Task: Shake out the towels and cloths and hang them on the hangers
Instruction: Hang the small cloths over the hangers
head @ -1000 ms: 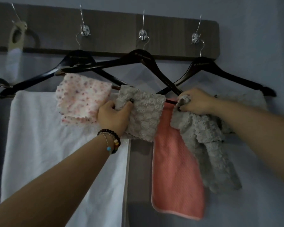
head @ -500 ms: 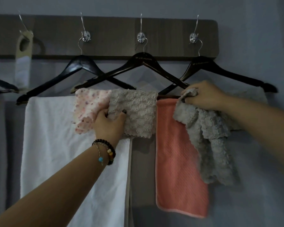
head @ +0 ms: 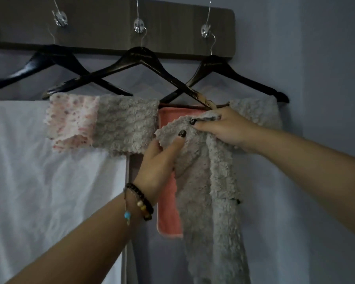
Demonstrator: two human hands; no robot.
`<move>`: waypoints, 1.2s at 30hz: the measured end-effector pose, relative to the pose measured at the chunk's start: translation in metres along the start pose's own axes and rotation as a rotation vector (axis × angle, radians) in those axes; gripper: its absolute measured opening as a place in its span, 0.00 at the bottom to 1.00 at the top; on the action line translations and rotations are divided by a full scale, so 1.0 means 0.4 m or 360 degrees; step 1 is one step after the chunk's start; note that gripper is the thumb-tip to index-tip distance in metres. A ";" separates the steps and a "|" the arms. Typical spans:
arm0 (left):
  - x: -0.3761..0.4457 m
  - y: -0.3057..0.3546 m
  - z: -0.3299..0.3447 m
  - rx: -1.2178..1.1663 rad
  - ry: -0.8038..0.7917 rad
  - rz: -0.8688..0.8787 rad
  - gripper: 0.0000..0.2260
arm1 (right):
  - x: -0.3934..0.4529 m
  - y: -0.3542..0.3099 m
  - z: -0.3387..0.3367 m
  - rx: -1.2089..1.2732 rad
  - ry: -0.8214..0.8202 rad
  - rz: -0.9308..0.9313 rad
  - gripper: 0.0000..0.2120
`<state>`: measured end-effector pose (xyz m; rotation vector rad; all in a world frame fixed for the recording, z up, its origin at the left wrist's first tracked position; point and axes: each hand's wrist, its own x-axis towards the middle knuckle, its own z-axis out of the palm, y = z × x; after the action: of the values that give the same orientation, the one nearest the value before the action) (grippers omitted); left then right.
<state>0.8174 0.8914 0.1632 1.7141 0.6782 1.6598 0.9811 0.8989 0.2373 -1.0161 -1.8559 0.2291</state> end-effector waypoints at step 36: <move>-0.123 -0.008 -0.074 0.0181 0.0260 -0.0549 0.04 | -0.215 0.042 -0.016 0.0038 -0.0961 0.0266 0.04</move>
<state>0.7848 0.8594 0.1280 1.4462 1.0981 1.5487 1.0110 0.8453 0.1742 -1.1709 -2.2918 0.7206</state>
